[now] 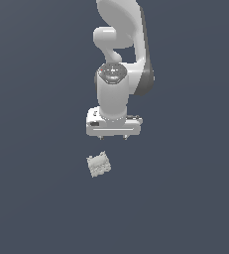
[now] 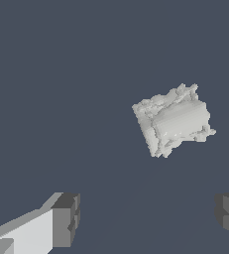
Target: Pick up the object and move it to a goal position.
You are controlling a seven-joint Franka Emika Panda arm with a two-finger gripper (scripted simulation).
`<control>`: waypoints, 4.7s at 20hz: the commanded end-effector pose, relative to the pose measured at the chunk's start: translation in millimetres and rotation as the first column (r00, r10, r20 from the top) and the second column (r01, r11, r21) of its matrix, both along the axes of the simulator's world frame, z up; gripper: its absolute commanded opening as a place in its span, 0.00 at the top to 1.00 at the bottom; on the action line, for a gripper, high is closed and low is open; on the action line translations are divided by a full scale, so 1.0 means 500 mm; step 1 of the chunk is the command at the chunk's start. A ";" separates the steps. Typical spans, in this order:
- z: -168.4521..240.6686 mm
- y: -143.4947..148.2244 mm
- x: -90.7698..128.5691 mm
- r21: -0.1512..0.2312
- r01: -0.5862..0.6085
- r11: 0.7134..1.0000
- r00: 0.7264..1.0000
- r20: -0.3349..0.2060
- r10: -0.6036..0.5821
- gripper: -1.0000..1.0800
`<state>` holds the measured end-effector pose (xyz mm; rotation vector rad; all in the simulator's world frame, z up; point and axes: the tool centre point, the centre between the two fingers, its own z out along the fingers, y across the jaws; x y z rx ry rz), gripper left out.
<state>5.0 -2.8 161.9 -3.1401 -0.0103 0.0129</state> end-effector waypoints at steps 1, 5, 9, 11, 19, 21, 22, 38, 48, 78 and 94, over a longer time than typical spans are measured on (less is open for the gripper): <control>0.000 0.000 0.000 0.000 0.000 1.000 1.000 0.000 0.000 0.04; 0.005 0.002 0.000 0.004 -0.006 1.000 1.000 0.005 0.006 0.04; 0.014 0.006 0.002 0.011 -0.020 1.000 1.000 0.015 0.020 0.04; 0.016 0.007 0.002 0.013 -0.023 1.000 1.000 0.017 0.023 0.04; 0.012 0.003 0.005 0.011 -0.032 0.999 0.999 0.016 0.032 0.04; 0.007 -0.001 0.010 0.010 -0.044 0.999 0.999 0.016 0.044 0.04; 0.004 -0.004 0.012 0.010 -0.051 0.999 0.999 0.016 0.051 0.04; -0.099 -0.098 0.088 -0.001 -0.287 0.958 0.958 0.010 0.287 0.04; -0.141 -0.136 0.109 -0.001 -0.369 0.929 0.929 0.008 0.369 0.04; -0.244 -0.139 0.110 -0.001 -0.374 0.928 0.928 0.008 0.374 1.00; -0.102 -0.220 0.091 -0.009 -0.377 0.926 0.926 0.026 0.377 1.00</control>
